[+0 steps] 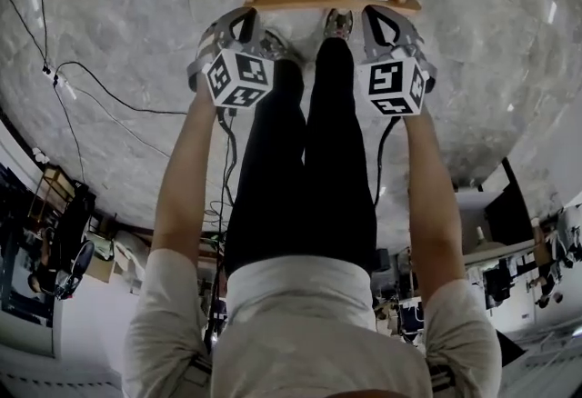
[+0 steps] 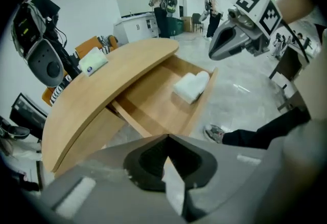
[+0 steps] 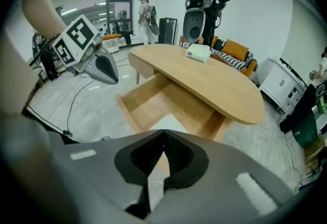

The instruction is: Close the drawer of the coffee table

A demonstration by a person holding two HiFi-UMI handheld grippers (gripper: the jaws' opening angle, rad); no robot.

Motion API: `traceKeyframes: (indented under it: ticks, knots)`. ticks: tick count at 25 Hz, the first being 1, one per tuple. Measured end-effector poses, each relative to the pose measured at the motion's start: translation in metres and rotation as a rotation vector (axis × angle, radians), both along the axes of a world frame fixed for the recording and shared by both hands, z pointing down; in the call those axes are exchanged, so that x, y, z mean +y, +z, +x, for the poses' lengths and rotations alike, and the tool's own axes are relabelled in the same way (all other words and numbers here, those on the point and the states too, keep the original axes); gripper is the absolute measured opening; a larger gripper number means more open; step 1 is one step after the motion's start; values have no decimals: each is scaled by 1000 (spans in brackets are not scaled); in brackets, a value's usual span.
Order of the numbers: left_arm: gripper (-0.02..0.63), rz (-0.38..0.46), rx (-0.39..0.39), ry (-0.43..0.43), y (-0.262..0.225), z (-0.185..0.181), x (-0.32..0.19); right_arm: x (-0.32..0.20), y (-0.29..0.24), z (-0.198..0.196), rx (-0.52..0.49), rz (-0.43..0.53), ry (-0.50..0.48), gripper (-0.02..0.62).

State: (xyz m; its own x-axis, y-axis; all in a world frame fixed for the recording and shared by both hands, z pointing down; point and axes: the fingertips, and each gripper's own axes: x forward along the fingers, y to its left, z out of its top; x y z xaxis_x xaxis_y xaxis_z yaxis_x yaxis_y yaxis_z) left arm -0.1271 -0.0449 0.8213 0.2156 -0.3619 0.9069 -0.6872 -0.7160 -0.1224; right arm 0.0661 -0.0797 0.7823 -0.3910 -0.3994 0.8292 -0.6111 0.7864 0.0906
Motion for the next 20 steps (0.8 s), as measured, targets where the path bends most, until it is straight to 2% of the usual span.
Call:
traceKeyframes:
  ticks: [4,7,8,9,12,15,17,19,20]
  knots:
    - [20,-69,38,-15,19,3,3,3,18,33,86,-11,-36,8]
    - [28,-113,-8,35,33,-2,9,6,25,48,102,-23,-48,18]
    - [33,-117,-27,45,37,-5,10,7,29,54,102,-37,-47,85]
    - [47,-121,-41,49,39,-9,11,8,34,61,103,-53,-45,121]
    - [63,-125,-61,71,44,-19,13,10,48,90,142,-77,-55,135]
    - [71,-129,-76,122,50,-25,19,12,62,118,228,-73,-140,152]
    - [99,-149,-87,145,54,-29,23,14,71,127,259,-86,-193,155]
    - [140,-176,-97,134,61,-33,26,14,78,131,270,-103,-213,155]
    - [141,-188,-95,118,64,-33,26,13,81,132,275,-110,-214,155]
